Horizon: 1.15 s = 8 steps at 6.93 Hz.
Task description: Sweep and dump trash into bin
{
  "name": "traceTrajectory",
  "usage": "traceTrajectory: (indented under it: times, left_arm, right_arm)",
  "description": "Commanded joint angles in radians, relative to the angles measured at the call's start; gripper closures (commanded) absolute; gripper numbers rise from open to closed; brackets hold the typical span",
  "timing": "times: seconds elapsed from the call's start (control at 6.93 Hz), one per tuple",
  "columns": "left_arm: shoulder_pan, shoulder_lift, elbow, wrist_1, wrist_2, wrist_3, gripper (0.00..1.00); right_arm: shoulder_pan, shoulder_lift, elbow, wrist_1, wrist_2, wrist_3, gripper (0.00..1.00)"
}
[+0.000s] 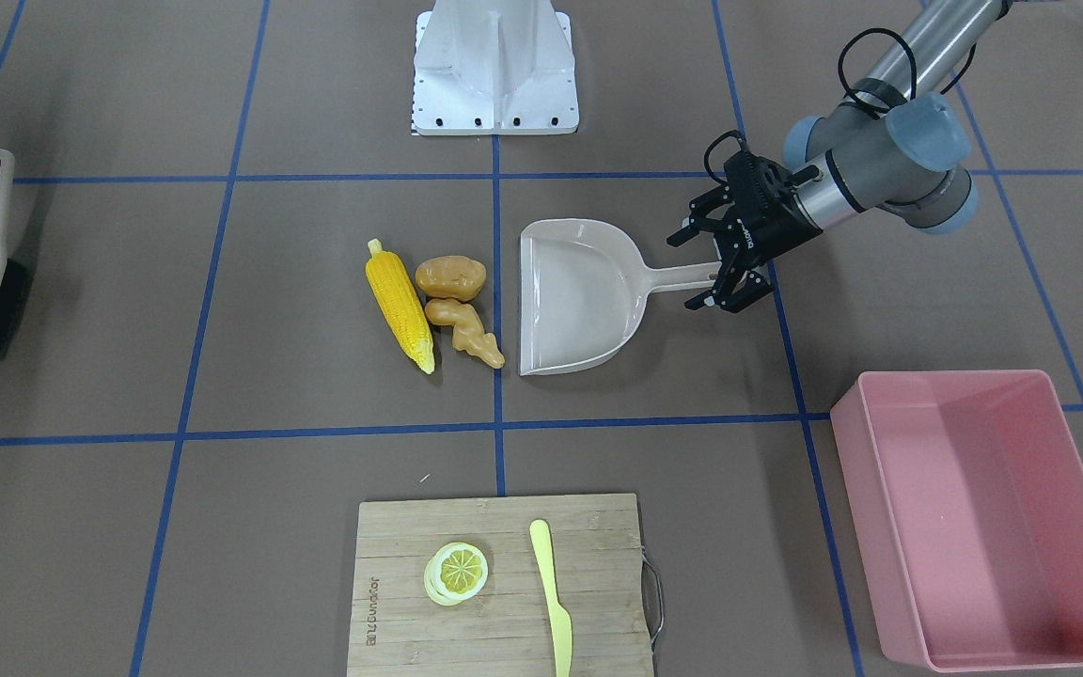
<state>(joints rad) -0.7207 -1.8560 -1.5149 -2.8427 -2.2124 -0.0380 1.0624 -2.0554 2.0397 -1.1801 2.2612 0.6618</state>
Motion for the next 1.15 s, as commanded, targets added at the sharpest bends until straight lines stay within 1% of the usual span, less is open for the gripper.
traceTrajectory:
  times: [0.0, 0.14, 0.29, 0.72, 0.87, 1.01]
  left_arm:
    - [0.016, 0.004, 0.005, -0.015, 0.003, 0.001, 0.02]
    - [0.023, 0.005, 0.005, -0.02, 0.005, -0.002, 0.02]
    - [0.024, 0.001, 0.024, -0.021, 0.005, -0.002, 0.02]
    - [0.032, 0.0, 0.056, -0.053, 0.01, -0.002, 0.02]
    - [0.047, -0.003, 0.073, -0.072, 0.011, -0.002, 0.02]
    - [0.062, -0.005, 0.081, -0.076, 0.011, -0.002, 0.02]
  right_arm:
    - [-0.056, -0.012, -0.033, 0.073, -0.044, 0.002, 0.02]
    - [-0.074, -0.026, -0.124, 0.275, -0.042, 0.083, 0.04]
    - [-0.141, -0.029, -0.131, 0.318, -0.075, 0.175, 0.04]
    - [-0.168, -0.028, -0.133, 0.321, -0.08, 0.208, 0.05]
    - [-0.192, -0.028, -0.133, 0.321, -0.093, 0.21, 0.09]
    - [-0.208, -0.028, -0.133, 0.321, -0.103, 0.21, 0.16]
